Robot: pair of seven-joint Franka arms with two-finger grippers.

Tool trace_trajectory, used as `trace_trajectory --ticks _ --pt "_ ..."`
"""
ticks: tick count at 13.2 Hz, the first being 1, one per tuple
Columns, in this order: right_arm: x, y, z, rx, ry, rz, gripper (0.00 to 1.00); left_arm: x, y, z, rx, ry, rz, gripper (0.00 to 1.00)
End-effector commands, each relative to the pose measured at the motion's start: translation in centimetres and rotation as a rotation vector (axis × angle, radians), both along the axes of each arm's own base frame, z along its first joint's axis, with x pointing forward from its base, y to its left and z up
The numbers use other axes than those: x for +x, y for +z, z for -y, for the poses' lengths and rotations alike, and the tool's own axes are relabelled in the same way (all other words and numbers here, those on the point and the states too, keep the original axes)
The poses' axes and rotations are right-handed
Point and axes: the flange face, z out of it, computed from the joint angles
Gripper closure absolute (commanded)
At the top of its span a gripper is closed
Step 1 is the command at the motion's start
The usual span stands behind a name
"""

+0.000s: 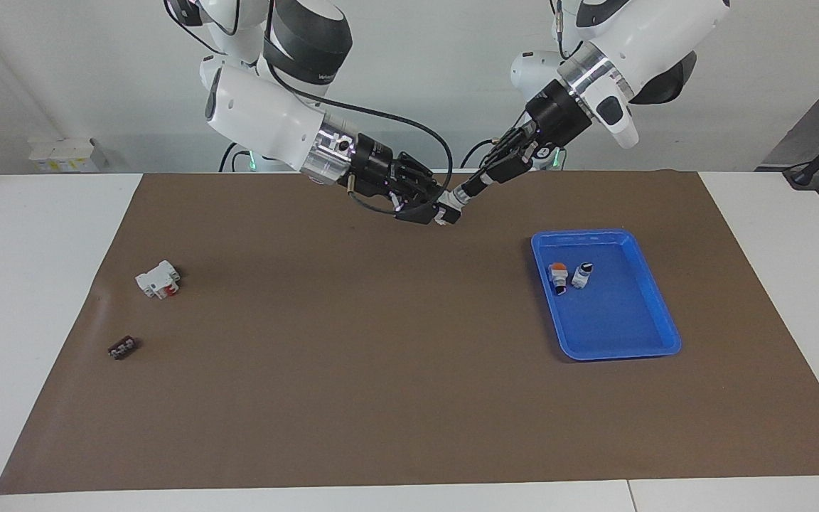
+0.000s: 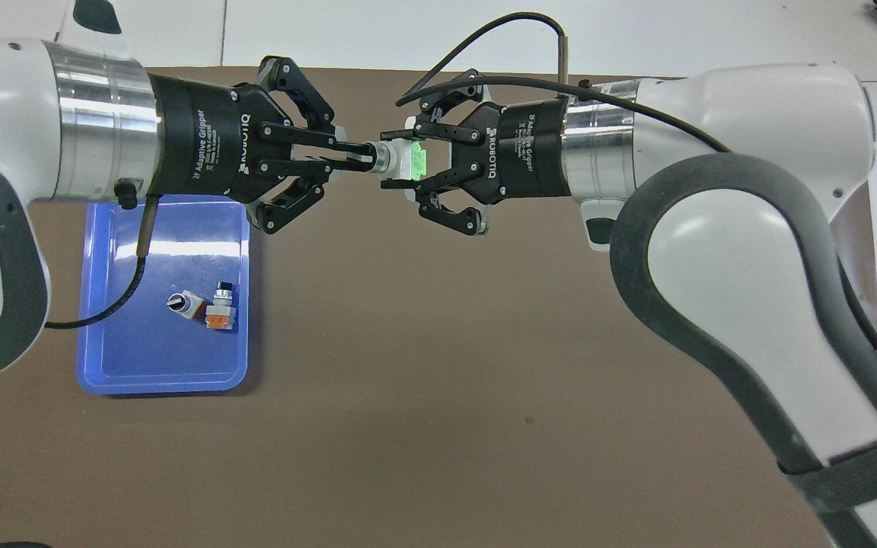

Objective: Turn and place switch with both arms
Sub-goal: 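Open the right gripper and pull it back while the left gripper holds the switch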

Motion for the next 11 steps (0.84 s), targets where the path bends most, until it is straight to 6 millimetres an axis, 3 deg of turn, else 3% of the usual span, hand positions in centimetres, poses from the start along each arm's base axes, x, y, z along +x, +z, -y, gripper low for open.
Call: trace_trajectory --ticks 1,2,3,4,7,10,11 --pt "0.3 -0.8 -0.4 -0.003 -0.025 -0.007 1.00 -1.8 0.9 1.1 -0.020 -0.027 -0.018 1.00" --pt "0.3 -0.7 -0.4 -0.005 -0.023 -0.005 0.84 -1.8 0.9 1.1 -0.019 -0.033 -0.012 1.00" --pt "0.0 -0.1 -0.3 -0.012 -0.018 0.015 0.12 -1.9 1.0 1.1 -0.015 -0.046 0.000 1.00" --pt "-0.2 0.0 -0.3 -0.044 -0.006 0.036 0.00 -1.9 0.7 1.2 -0.005 -0.060 0.008 1.00" --pt "-0.1 0.6 0.9 -0.076 -0.012 0.062 0.00 -2.0 0.4 0.9 0.021 -0.077 0.009 1.00" --pt "0.1 2.1 2.9 -0.127 -0.007 0.145 0.00 -3.3 -0.9 0.2 0.169 -0.275 0.075 1.00" --pt "-0.2 2.8 3.4 -0.152 0.002 0.176 0.00 -2.9 -1.0 -1.2 0.179 -0.282 0.096 1.00"
